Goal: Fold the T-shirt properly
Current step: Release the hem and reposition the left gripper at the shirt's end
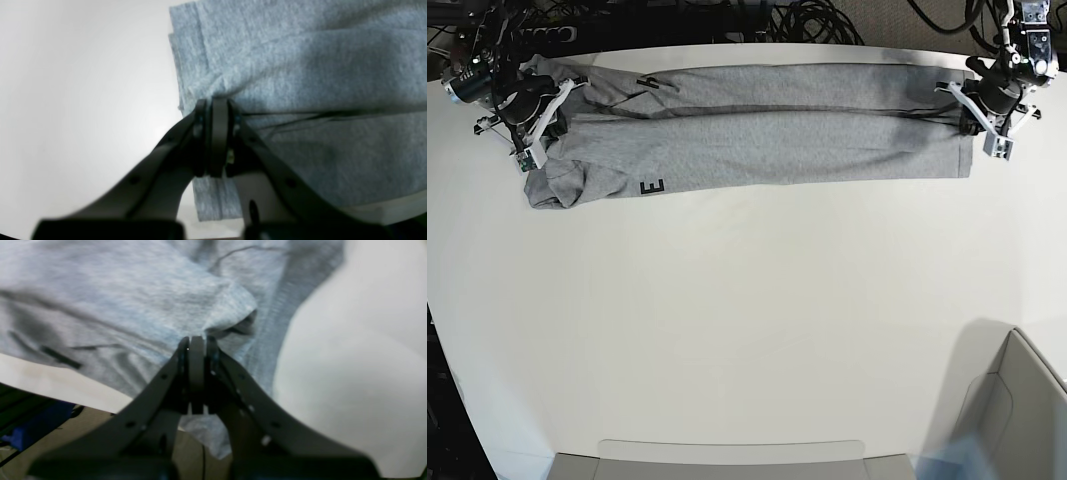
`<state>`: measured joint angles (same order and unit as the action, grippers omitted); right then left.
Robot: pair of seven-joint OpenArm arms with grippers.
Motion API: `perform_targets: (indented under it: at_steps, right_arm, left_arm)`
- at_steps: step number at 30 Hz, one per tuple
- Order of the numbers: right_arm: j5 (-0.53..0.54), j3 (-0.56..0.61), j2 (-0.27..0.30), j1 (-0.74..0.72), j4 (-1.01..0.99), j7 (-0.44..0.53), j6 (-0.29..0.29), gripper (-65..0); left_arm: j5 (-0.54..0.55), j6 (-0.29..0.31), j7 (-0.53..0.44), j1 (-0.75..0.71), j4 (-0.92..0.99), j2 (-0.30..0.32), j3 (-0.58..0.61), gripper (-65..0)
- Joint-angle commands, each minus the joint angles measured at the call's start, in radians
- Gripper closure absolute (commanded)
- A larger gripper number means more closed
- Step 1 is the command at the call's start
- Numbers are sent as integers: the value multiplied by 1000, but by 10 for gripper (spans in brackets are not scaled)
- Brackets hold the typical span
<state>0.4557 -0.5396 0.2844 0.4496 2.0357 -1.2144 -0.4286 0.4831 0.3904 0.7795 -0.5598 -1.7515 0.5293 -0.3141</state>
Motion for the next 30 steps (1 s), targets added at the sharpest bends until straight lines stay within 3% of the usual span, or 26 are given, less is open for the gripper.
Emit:
perform_targets:
  at_steps: [1, 8, 11, 13, 17, 22, 30]
  right_arm:
    - [-16, -1, 11, 12, 15, 6, -8, 0]
    - [-24, 2, -7, 25, 13, 8, -9, 0]
    - [-24, 2, -7, 25, 13, 6, -9, 0]
    - [-24, 2, -7, 25, 13, 6, -11, -52]
    - [-24, 2, -4, 25, 13, 6, -13, -175]
    - [-24, 3, -6, 25, 13, 6, -13, -193]
    - [-22, 5, -3, 24, 4, 6, -13, -193]
  left_arm:
    - [-1, -3, -15, -10, -6, 15, -6, 0]
    - [-1, -5, -15, -10, 29, 13, -7, 0]
    - [2, -5, -16, -12, 8, 13, -12, -111]
    - [2, -3, -27, -13, -24, 13, -12, -183]
    - [6, -3, -28, -33, -90, 15, -12, -199]
    - [16, -5, -28, -33, -97, -1, -15, -224]
    - [276, -5, -13, -39, -75, 24, -178, -232]
